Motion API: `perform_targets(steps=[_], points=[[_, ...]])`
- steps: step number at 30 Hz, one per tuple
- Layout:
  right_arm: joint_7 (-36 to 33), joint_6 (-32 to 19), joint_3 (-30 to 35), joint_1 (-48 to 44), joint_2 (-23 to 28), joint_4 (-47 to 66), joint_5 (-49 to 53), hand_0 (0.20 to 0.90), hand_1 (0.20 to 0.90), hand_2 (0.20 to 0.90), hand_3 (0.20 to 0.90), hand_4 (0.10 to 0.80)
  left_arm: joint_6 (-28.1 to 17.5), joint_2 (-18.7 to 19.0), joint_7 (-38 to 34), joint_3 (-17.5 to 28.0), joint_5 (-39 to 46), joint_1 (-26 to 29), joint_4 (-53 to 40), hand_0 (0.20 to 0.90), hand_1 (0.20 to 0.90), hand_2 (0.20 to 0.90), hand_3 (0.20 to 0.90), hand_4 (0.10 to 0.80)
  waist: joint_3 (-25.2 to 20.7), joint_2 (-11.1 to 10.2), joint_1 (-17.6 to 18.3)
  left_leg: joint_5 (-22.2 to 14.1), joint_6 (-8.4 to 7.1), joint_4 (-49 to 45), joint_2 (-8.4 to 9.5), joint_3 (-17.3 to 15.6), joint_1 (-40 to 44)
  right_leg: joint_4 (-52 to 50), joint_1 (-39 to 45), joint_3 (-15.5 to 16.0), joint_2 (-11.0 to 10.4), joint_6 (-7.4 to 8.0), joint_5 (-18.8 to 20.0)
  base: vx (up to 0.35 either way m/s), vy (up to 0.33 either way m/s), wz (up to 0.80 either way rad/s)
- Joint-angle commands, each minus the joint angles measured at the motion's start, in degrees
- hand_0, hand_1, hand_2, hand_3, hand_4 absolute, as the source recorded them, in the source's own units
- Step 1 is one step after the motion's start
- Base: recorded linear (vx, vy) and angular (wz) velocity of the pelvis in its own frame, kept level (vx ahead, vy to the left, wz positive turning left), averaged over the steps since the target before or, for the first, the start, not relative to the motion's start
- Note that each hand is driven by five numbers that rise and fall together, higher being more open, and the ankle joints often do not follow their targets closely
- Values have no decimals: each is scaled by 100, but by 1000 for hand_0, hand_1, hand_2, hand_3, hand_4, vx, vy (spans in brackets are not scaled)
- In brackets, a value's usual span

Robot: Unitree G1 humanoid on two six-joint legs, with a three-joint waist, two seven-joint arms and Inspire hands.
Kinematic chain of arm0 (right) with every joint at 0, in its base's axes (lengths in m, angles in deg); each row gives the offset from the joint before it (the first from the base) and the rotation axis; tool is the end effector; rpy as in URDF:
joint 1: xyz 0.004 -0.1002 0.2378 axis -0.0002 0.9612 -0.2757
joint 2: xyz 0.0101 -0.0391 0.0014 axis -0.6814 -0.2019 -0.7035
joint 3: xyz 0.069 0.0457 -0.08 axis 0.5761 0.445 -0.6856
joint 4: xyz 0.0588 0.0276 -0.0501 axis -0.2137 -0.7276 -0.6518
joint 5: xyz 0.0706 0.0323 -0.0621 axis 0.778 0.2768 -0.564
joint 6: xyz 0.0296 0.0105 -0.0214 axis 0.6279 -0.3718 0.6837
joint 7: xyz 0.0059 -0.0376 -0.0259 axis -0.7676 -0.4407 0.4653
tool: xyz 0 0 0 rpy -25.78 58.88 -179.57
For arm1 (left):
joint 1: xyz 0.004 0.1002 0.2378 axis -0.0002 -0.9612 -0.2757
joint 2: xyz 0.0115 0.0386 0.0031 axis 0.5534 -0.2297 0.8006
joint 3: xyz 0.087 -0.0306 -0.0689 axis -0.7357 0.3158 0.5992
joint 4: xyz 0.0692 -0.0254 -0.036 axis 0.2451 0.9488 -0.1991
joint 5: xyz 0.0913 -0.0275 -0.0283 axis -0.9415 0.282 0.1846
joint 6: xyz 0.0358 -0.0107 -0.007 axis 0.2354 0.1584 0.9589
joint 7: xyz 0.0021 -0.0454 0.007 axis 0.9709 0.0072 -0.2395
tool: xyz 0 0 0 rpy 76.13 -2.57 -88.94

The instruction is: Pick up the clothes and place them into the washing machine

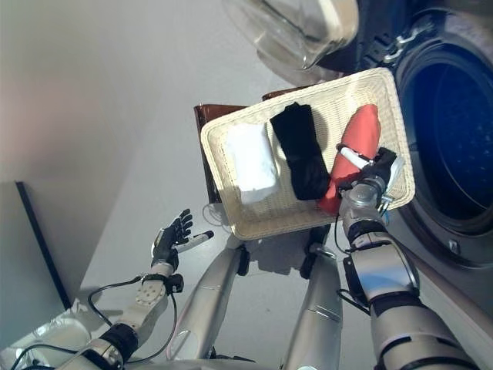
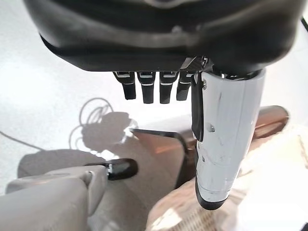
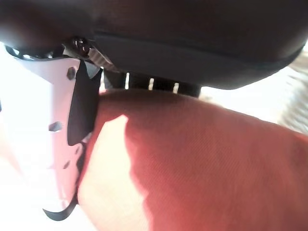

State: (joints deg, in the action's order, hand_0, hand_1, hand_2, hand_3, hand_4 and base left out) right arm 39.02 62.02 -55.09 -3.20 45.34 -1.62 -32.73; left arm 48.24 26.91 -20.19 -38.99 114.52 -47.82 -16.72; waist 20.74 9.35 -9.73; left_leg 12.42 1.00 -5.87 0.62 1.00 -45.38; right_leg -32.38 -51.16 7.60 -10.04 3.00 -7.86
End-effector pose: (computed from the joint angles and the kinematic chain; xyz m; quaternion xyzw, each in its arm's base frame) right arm 0.3367 -0.2441 0.0775 0.0888 0.0545 -0.3635 0.9258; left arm 0.1872 0.1726 -0.0629 0.0185 0.1555 0.0456 0.9866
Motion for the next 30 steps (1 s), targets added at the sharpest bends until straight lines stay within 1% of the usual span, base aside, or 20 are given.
perform_targets(steps=[1, 2, 4, 6, 8, 11, 13, 16, 19, 20, 23, 24, 25, 26, 27, 29, 30], points=[[558, -907, 653, 42, 5, 379, 1730, 200, 200, 200, 200, 300, -110, 88, 156, 156, 201, -367, 43, 900, 900, 900, 900, 800, -191, 28, -18, -843, -344, -390, 33, 150, 203, 1778, 904, -212, 125, 134, 942, 54, 35, -35], [573, -912, 655, 45, 7, 372, 1743, 200, 200, 200, 200, 300, -115, 90, 161, 153, 205, -363, 51, 900, 900, 900, 900, 800, -185, 25, -23, -850, -343, -396, 33, 146, 210, 1776, 910, -216, 126, 135, 939, 55, 23, -39], [841, -1007, 824, 155, -111, 443, 2174, 200, 200, 200, 200, 300, -109, 56, 236, 138, 218, -388, 195, 900, 900, 900, 900, 800, -253, 26, -19, -938, -317, -514, 39, 104, 241, 1742, 989, -255, 97, 133, 910, 50, -8, -29], [1035, -1093, 1032, 203, -217, 521, 2551, 200, 200, 200, 200, 300, -98, 18, 318, 155, 225, -474, 268, 900, 900, 900, 900, 800, -351, 65, -23, -1039, -291, -609, 77, 98, 333, 1708, 1074, -303, 89, 131, 857, 71, 31, -10], [1146, -1226, 1180, 193, -242, 637, 2803, 200, 200, 200, 200, 300, -113, -12, 377, 143, 205, -562, 321, 900, 900, 900, 900, 800, -468, 114, -2, -1152, -258, -734, 103, 38, 398, 1653, 1145, -418, 89, 121, 803, 77, 72, -7], [1123, -1331, 1280, 218, -249, 712, 2889, 200, 200, 200, 200, 300, -115, -41, 380, 134, 177, -581, 354, 900, 900, 900, 900, 800, -506, 158, 21, -1242, -255, -889, 138, -28, 407, 1578, 1158, -453, 81, 120, 737, 36, 27, -15], [1117, -1456, 1406, 206, -246, 780, 3035, 200, 200, 200, 200, 300, -136, -96, 377, 126, 181, -536, 416, 900, 900, 900, 900, 800, -553, 237, 73, -1366, -273, -1096, 212, -106, 393, 1402, 1122, -487, 82, 112, 637, 15, 8, -6], [1122, -1567, 1495, 138, -211, 839, 3138, 200, 200, 200, 200, 300, -151, -103, 388, 147, 179, -548, 364, 900, 900, 900, 900, 800, -593, 282, 82, -1464, -280, -1270, 228, -157, 330, 1239, 1060, -513, 101, 105, 528, 15, 11, 7], [1040, -1717, 1613, -36, -58, 1007, 3149, 200, 200, 200, 200, 300, -182, -100, 405, 176, 168, -599, 318, 900, 900, 900, 900, 800, -608, 339, 98, -1583, -248, -1487, 214, -197, 244, 1043, 977, -549, 113, 98, 456, 0, 0, 0], [952, -1830, 1642, -204, 96, 1102, 3104, 200, 200, 200, 200, 300, -202, -64, 416, 179, 162, -648, 321, 900, 900, 900, 900, 800, -623, 377, 94, -1619, -232, -1568, 200, -213, 195, 975, 923, -550, 109, 97, 434, 0, 0, 0], [722, -2063, 1720, -565, 474, 1369, 2962, 200, 200, 200, 200, 300, -235, -15, 425, 194, 186, -698, 340, 900, 900, 900, 900, 800, -673, 437, 80, -1620, -230, -1491, 185, -231, 210, 1003, 893, -571, 108, 115, 429, 0, 0, 0], [698, -2063, 1719, -573, 478, 1375, 2942, 200, 200, 200, 200, 300, -236, -20, 425, 191, 186, -690, 343, 900, 900, 900, 900, 800, -669, 441, 76, -1616, -230, -1482, 184, -232, 214, 1008, 895, -572, 109, 115, 433, 16, 28, -5], [585, -2259, 1780, -803, 719, 1512, 2949, 200, 200, 200, 200, 300, -273, 24, 425, 160, 200, -718, 302, 900, 900, 900, 900, 800, -721, 498, 57, -1593, -238, -1382, 195, -239, 259, 1057, 902, -583, 100, 129, 435, 10, 18, -7], [574, -2262, 1778, -815, 731, 1508, 2942, 200, 200, 200, 200, 300, -273, 19, 424, 153, 201, -707, 302, 900, 900, 900, 900, 800, -714, 504, 50, -1585, -238, -1365, 195, -238, 268, 1065, 907, -582, 100, 130, 441, 15, 43, -9], [319, -2544, 1870, -1123, 1060, 1726, 2840, 200, 200, 200, 200, 300, -301, 79, 422, 141, 237, -751, 245, 900, 900, 900, 900, 800, -782, 584, 16, -1532, -258, -1198, 215, -236, 333, 1125, 929, -604, 83, 148, 439, 5, 38, -6], [-90, -2721, 1867, -1356, 1344, 1790, 2598, 200, 200, 200, 200, 300, -323, 134, 405, 69, 230, -769, 238, 900, 900, 900, 900, 800, -823, 686, -29, -1464, -273, -1055, 253, -229, 413, 1175, 955, -632, 54, 160, 452, 0, 51, -1], [-268, -2732, 1846, -1463, 1438, 1825, 2453, 200, 200, 200, 200, 300, -333, 161, 393, 28, 210, -771, 231, 900, 900, 900, 900, 800, -844, 755, -48, -1426, -282, -993, 275, -227, 438, 1167, 951, -647, 38, 163, 456, -8, 47, 1]])
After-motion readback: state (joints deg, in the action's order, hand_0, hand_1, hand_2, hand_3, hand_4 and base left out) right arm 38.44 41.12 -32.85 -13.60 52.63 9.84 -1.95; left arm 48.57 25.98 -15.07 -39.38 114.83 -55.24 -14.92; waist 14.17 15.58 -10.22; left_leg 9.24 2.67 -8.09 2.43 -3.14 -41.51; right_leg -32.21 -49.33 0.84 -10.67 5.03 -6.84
